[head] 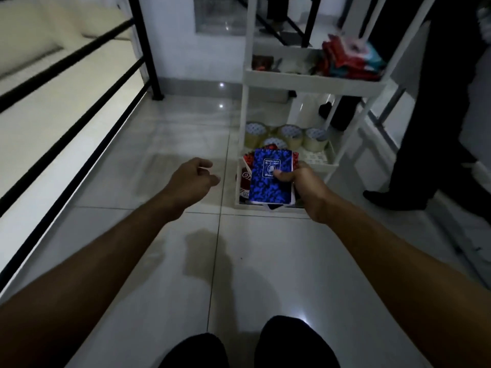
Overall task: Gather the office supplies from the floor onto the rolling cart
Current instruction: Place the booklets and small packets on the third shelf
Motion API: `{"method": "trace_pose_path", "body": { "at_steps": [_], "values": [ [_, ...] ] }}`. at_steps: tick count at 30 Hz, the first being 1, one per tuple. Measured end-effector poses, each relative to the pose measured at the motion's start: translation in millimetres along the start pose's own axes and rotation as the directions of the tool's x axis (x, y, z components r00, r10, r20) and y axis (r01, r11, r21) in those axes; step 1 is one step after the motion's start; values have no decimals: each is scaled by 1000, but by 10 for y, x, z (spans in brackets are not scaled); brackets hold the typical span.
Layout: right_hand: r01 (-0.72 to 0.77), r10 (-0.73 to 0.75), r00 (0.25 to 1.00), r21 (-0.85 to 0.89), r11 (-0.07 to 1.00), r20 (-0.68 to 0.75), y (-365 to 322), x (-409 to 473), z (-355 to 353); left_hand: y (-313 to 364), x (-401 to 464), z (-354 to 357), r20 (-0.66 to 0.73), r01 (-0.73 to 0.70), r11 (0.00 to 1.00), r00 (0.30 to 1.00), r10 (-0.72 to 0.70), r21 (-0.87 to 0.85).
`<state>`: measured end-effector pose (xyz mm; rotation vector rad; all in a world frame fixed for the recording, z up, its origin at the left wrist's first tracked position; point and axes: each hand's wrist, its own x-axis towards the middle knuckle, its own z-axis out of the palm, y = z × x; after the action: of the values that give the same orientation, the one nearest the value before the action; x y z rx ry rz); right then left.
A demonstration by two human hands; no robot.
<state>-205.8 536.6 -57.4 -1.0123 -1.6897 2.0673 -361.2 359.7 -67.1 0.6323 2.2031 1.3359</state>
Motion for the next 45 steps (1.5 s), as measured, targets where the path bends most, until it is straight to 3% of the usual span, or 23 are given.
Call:
{"method": "trace_pose_path", "body": {
  "at_steps": [6,12,28,35,38,42,45],
  "values": [
    [164,-155,985,158,974,-71,-650,147,-66,650,426,-1,35,-32,999,999,32,11],
    [205,-194,972,72,976,-135,-1335,484,-44,1339,1010,-172,94,-22,998,995,27,-58],
    [-10,5,994,-41,999,-106,-2384,1610,-87,1960,2065,-342,128,53,998,990,-51,-13],
    [-142,144,990,74,987,-16,-2387,2038,381,1988,2303,-334,145,128,989,983,-115,-81],
    [-173,173,984,5,985,-31,-2377,2081,392,2019,2360,-327,159,154,985,977,-140,-83],
    [-133,123,991,-245,960,-56,-2463,2108,293,2079,2378,-301,158,144,986,979,-129,-89],
    [-124,72,986,-365,923,-153,-2547,2098,225,2138,2363,-250,166,117,987,981,-98,-108]
  ]
}}
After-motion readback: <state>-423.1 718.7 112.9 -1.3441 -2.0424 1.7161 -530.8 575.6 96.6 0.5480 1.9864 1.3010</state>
